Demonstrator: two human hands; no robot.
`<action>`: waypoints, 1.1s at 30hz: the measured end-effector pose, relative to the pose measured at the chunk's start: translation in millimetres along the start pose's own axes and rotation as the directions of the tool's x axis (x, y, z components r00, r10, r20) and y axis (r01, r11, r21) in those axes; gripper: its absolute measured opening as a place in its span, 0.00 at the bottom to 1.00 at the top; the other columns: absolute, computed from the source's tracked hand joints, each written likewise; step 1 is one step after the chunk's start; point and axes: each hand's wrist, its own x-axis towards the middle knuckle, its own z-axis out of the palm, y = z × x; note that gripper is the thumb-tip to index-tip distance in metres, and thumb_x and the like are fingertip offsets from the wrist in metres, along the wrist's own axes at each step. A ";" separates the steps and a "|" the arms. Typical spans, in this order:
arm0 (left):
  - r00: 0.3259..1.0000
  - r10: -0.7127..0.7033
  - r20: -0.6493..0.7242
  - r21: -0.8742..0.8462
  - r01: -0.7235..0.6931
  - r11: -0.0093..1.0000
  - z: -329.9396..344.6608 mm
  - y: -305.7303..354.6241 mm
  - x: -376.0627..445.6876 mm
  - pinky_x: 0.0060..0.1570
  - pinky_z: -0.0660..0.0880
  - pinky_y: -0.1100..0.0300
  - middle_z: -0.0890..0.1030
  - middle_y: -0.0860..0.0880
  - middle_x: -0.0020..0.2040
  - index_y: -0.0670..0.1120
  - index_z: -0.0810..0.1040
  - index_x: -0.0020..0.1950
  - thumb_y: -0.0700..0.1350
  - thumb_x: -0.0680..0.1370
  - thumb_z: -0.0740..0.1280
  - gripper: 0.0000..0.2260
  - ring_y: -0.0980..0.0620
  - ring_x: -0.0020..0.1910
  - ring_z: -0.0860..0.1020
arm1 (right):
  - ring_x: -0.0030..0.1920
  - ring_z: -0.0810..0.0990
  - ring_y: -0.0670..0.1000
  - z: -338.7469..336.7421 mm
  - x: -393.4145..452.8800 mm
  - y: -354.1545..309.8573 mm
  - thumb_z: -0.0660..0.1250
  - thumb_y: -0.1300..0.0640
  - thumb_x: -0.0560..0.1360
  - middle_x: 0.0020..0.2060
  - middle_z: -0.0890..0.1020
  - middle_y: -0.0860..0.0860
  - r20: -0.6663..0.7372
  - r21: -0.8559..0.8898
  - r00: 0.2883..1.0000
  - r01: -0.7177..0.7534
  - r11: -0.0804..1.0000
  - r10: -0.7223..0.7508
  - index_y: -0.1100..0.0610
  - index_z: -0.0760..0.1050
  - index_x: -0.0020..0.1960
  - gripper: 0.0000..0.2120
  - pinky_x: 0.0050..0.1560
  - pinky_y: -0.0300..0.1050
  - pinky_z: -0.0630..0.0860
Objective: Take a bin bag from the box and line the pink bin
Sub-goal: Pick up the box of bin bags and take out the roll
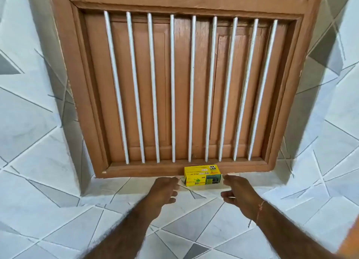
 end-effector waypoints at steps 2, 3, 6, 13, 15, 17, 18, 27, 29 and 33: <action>1.000 -0.027 -0.008 -0.022 0.027 0.999 5.0 -1.3 21.1 0.41 0.76 0.57 0.79 0.44 0.52 0.45 0.76 0.54 0.50 0.79 0.63 0.10 0.49 0.45 0.77 | 0.33 0.74 0.54 9.2 15.2 0.3 0.63 0.54 0.80 0.43 0.74 0.53 -0.056 0.004 0.998 -0.013 1.000 0.013 0.59 0.74 0.55 0.09 0.35 0.46 0.73; 0.999 -0.046 -0.003 -0.017 0.046 0.999 8.9 -2.7 29.4 0.40 0.76 0.57 0.78 0.45 0.51 0.45 0.75 0.55 0.50 0.79 0.63 0.11 0.49 0.45 0.77 | 0.33 0.73 0.54 11.4 20.6 1.1 0.63 0.53 0.80 0.43 0.74 0.53 -0.059 -0.007 0.998 -0.023 1.000 0.022 0.57 0.74 0.53 0.08 0.34 0.45 0.72; 1.000 -0.030 -0.007 0.027 0.031 0.999 20.6 -4.2 45.9 0.33 0.76 0.60 0.79 0.46 0.47 0.45 0.77 0.56 0.50 0.80 0.61 0.11 0.50 0.37 0.77 | 0.32 0.73 0.52 12.1 36.7 3.3 0.62 0.50 0.80 0.46 0.75 0.54 -0.026 -0.086 1.000 -0.018 0.996 0.016 0.56 0.76 0.54 0.10 0.34 0.43 0.70; 0.991 0.068 -0.111 0.148 -0.052 0.988 43.9 -1.8 60.0 0.37 0.75 0.58 0.83 0.48 0.44 0.50 0.81 0.55 0.51 0.78 0.63 0.11 0.46 0.36 0.81 | 0.33 0.73 0.50 1.8 59.6 0.4 0.63 0.47 0.79 0.46 0.78 0.52 0.081 -0.101 0.997 0.015 0.995 -0.007 0.53 0.78 0.54 0.11 0.34 0.41 0.69; 0.951 0.194 -0.240 0.201 -0.147 0.968 46.0 -4.4 59.1 0.48 0.75 0.56 0.85 0.51 0.46 0.51 0.83 0.51 0.51 0.75 0.68 0.08 0.47 0.47 0.82 | 0.40 0.76 0.51 -1.9 61.1 3.3 0.66 0.50 0.78 0.45 0.80 0.50 0.075 -0.060 0.986 0.151 0.987 -0.147 0.53 0.78 0.51 0.07 0.39 0.43 0.72; 0.899 0.256 -0.355 0.085 -0.242 0.967 50.2 -6.4 52.5 0.50 0.76 0.55 0.85 0.52 0.46 0.50 0.82 0.47 0.47 0.74 0.72 0.04 0.50 0.49 0.81 | 0.50 0.80 0.53 -6.3 60.4 5.2 0.68 0.53 0.77 0.48 0.84 0.51 0.075 -0.032 0.967 0.247 0.968 -0.245 0.56 0.78 0.49 0.07 0.50 0.49 0.74; 0.889 0.256 -0.379 0.015 -0.270 0.963 52.6 -5.5 48.2 0.49 0.76 0.56 0.85 0.51 0.45 0.49 0.82 0.46 0.45 0.73 0.74 0.04 0.50 0.48 0.81 | 0.53 0.81 0.54 -7.5 59.6 4.9 0.68 0.53 0.76 0.50 0.85 0.53 0.103 0.007 0.963 0.251 0.968 -0.250 0.58 0.77 0.50 0.08 0.54 0.52 0.75; 0.977 0.197 -0.083 -0.305 -0.214 0.928 39.4 -7.7 24.5 0.56 0.80 0.54 0.85 0.43 0.54 0.42 0.78 0.62 0.38 0.73 0.73 0.18 0.42 0.56 0.82 | 0.55 0.84 0.55 -17.3 45.2 -5.6 0.70 0.60 0.75 0.52 0.86 0.52 0.224 0.156 0.940 0.226 0.962 -0.257 0.55 0.78 0.59 0.13 0.59 0.55 0.79; 0.975 0.206 -0.089 -0.289 -0.223 0.931 37.7 -6.5 20.8 0.57 0.79 0.54 0.85 0.42 0.55 0.41 0.77 0.63 0.36 0.76 0.68 0.16 0.41 0.57 0.82 | 0.54 0.84 0.54 -16.7 40.5 -7.5 0.69 0.60 0.75 0.51 0.86 0.51 0.213 0.138 0.934 0.260 0.956 -0.285 0.54 0.78 0.59 0.12 0.57 0.53 0.80; 0.965 0.252 -0.074 -0.299 -0.263 0.917 34.6 -3.6 14.7 0.57 0.79 0.55 0.85 0.43 0.54 0.42 0.78 0.62 0.52 0.67 0.78 0.27 0.42 0.56 0.82 | 0.54 0.84 0.54 -13.8 30.6 -9.0 0.68 0.59 0.76 0.53 0.86 0.52 0.210 0.151 0.929 0.276 0.949 -0.304 0.54 0.77 0.61 0.14 0.55 0.51 0.81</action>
